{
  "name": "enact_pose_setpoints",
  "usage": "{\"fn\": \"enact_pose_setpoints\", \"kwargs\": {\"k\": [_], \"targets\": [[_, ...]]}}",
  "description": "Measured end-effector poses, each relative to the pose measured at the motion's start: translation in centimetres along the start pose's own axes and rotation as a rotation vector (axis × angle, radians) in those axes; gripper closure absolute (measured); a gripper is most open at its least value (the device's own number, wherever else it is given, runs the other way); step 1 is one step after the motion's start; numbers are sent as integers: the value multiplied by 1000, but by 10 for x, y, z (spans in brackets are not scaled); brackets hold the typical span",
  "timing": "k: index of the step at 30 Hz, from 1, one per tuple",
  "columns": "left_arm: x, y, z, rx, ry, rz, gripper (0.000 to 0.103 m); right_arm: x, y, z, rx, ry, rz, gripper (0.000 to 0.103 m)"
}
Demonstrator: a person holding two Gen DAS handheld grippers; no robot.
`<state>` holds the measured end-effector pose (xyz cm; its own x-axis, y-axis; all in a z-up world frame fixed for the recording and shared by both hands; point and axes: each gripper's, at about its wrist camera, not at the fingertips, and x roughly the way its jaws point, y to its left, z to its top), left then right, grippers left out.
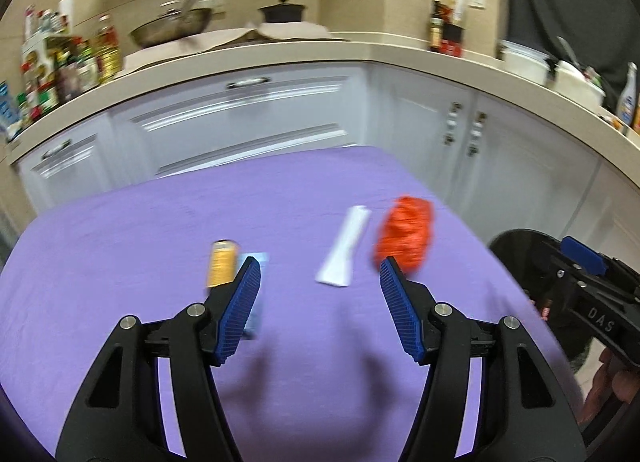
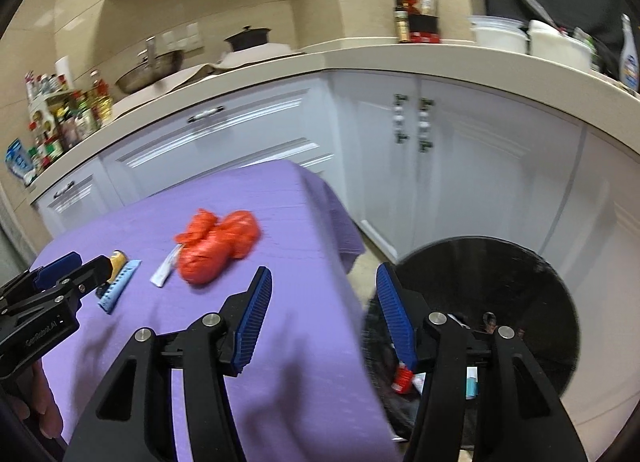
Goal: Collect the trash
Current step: 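Return both grippers to the table and grasp the red-orange bag with right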
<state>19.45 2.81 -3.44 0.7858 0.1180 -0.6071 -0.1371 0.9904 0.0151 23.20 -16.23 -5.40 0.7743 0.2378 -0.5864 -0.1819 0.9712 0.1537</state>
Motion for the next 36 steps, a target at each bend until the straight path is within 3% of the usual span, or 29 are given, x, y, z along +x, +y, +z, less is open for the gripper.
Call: {"fn": "enact_pose_setpoints", "kwargs": {"k": [14, 22, 29, 31, 36], "targets": [[2, 76, -8, -94, 8, 98, 42, 43, 70, 14, -80, 40, 68, 46], [13, 103, -9, -138, 23, 122, 37, 70, 79, 20, -72, 61, 46, 39], [20, 100, -6, -135, 33, 95, 35, 90, 79, 22, -57, 123, 42, 37], [23, 98, -6, -131, 40, 88, 35, 94, 77, 22, -51, 145, 49, 49], [31, 91, -8, -119, 57, 85, 35, 95, 76, 21, -47, 157, 60, 55]]}}
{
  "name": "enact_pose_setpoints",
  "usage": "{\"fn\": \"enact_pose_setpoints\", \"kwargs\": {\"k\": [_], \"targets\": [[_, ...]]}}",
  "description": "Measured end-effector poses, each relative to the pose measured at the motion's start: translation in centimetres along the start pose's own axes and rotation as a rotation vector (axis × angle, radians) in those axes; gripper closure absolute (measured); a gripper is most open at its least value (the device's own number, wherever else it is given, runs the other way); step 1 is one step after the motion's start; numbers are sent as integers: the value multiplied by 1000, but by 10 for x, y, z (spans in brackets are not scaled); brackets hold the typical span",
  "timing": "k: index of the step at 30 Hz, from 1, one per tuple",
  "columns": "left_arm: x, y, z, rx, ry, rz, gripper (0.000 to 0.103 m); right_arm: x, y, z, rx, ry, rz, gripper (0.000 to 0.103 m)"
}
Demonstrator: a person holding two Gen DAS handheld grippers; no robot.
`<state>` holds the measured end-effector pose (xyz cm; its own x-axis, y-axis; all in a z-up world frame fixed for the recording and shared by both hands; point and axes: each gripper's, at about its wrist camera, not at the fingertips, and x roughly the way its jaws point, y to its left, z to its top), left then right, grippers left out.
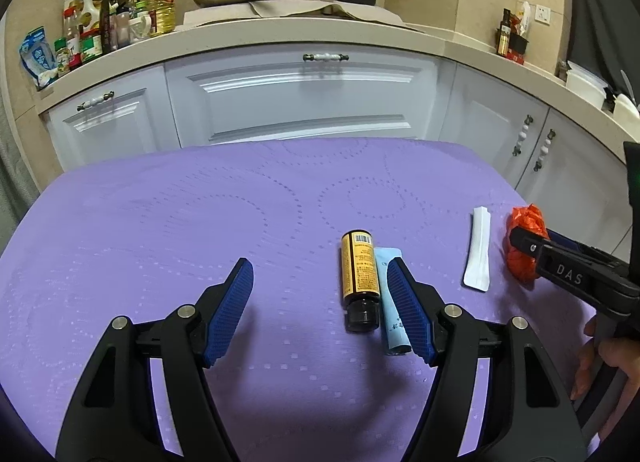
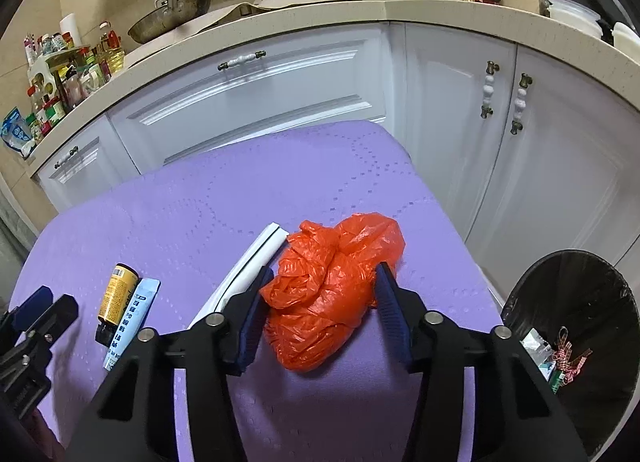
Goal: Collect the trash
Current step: 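Return both grippers to the table and grasp the red-orange bag with right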
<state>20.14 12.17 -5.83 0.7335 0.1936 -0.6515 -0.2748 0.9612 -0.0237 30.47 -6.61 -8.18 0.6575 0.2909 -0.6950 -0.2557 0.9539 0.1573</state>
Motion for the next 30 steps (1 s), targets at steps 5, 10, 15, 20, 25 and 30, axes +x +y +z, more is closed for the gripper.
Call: {"fn": "enact_pose_setpoints", "kwargs": {"k": [5, 10, 15, 20, 25, 30], "targets": [[8, -3, -2, 6, 22, 3, 35, -4, 0, -2, -2, -9, 3, 56], [18, -7, -4, 15, 53, 2, 36, -6, -3, -2, -1, -13, 4, 56], [25, -9, -4, 23, 83, -7, 50, -6, -4, -2, 0, -13, 7, 56], [29, -13, -5, 36, 100, -22, 58, -7, -4, -3, -1, -14, 8, 56], [32, -15, -5, 45, 120, -43, 79, -7, -4, -3, -3, -14, 8, 56], [31, -15, -6, 49, 113, -54, 79, -8, -4, -5, -5, -17, 8, 56]]}}
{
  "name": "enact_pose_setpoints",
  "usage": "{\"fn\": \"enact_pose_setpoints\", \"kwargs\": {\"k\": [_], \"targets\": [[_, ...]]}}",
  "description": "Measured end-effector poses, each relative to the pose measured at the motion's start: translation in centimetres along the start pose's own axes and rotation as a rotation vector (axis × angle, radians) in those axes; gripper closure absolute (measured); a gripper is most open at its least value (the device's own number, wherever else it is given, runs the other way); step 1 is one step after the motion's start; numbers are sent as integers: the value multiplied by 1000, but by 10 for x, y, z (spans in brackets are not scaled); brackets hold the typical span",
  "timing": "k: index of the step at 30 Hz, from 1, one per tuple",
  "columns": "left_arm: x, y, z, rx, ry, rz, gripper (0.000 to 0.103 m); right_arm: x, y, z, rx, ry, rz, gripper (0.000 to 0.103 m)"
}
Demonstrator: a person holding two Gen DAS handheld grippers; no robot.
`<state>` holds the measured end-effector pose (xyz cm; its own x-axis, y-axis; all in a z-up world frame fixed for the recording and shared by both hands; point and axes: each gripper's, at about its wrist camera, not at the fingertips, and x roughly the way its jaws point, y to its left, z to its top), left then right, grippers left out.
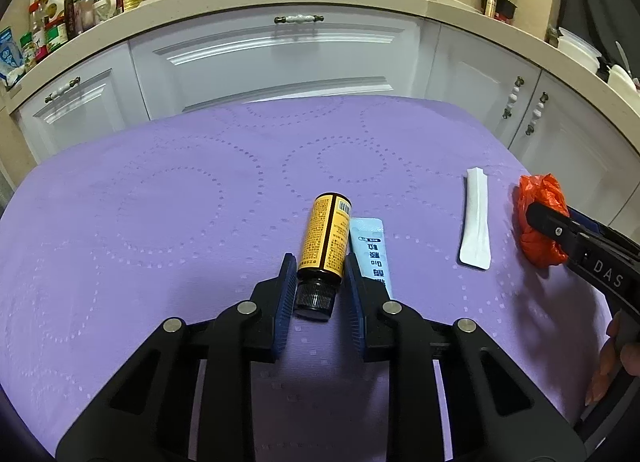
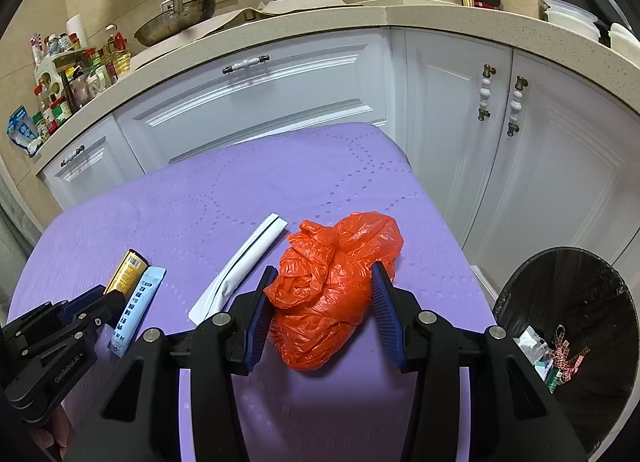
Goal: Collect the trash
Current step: 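Return both grippers to the table and grasp the red-orange bag with right, then grasp the yellow-black bottle with the left gripper while right holds the bag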
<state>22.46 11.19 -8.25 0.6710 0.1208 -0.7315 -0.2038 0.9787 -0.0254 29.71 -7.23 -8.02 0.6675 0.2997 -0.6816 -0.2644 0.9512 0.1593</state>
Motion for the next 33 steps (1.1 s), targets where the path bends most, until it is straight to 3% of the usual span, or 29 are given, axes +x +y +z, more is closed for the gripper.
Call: {"fn": "enact_pose_setpoints", "kwargs": {"k": [16, 33], "targets": [[-45, 10, 2, -36, -111, 7, 80, -29, 4, -8, -11, -55, 4, 56], [-105, 2, -11, -43, -190, -24, 80, -101, 6, -21, -30, -167, 21, 56]]}}
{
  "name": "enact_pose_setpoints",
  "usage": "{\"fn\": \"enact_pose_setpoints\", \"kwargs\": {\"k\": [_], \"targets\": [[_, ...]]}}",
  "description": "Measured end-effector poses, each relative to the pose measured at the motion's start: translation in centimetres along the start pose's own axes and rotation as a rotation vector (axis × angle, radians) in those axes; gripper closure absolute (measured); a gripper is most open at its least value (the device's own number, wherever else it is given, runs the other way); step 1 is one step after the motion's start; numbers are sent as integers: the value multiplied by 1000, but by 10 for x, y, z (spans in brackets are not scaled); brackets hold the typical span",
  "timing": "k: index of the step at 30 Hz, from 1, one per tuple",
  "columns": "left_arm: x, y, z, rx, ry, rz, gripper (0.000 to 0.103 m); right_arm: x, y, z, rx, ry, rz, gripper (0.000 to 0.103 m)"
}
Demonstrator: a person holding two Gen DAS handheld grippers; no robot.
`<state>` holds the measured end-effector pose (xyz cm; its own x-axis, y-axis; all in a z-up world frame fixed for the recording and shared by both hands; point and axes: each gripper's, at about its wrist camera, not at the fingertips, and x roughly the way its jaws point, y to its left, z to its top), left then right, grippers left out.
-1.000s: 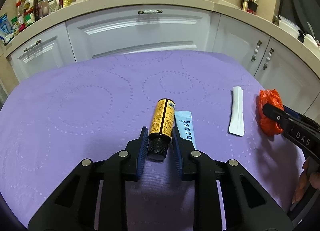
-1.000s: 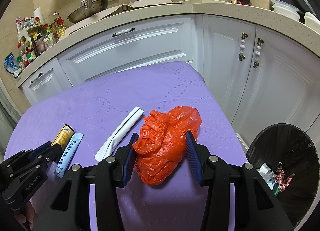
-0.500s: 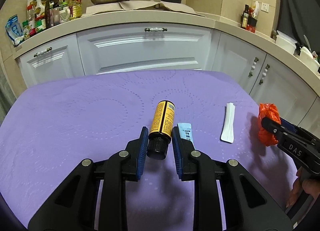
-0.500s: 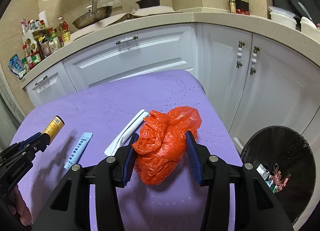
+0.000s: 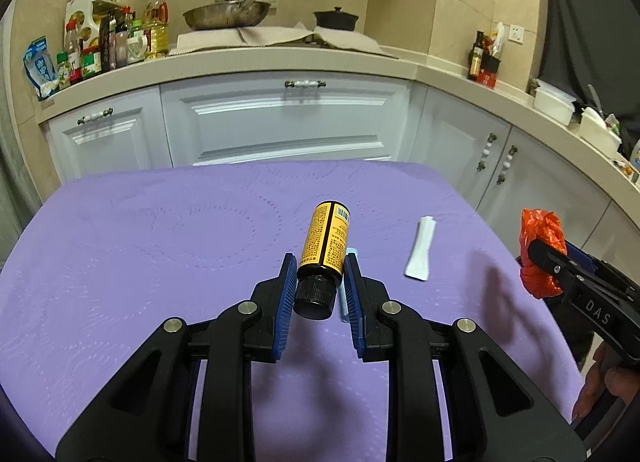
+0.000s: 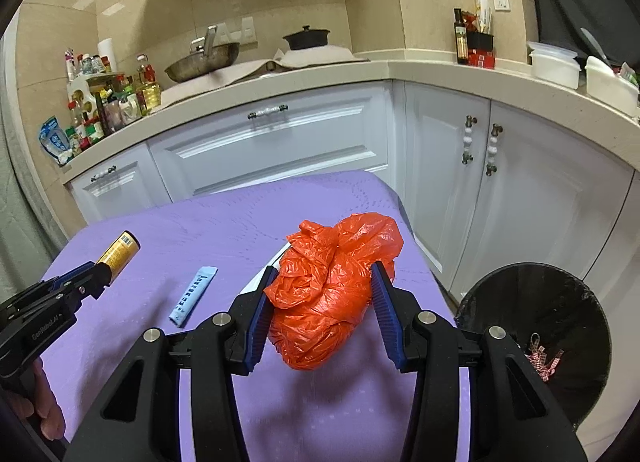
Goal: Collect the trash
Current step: 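Grasp the yellow-black bottle with the left gripper while right holds the bag, then carry the bag and bottle over the black bin and open both grippers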
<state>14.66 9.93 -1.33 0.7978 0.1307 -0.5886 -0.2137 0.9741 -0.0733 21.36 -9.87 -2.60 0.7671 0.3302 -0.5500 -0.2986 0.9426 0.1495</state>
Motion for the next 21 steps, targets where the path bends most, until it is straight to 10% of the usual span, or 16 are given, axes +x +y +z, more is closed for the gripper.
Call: {"fn": "enact_pose_setpoints", "kwargs": {"k": [21], "targets": [[-42, -78, -8, 102, -57, -116, 80, -69, -56, -12, 56, -94, -114, 56]]}}
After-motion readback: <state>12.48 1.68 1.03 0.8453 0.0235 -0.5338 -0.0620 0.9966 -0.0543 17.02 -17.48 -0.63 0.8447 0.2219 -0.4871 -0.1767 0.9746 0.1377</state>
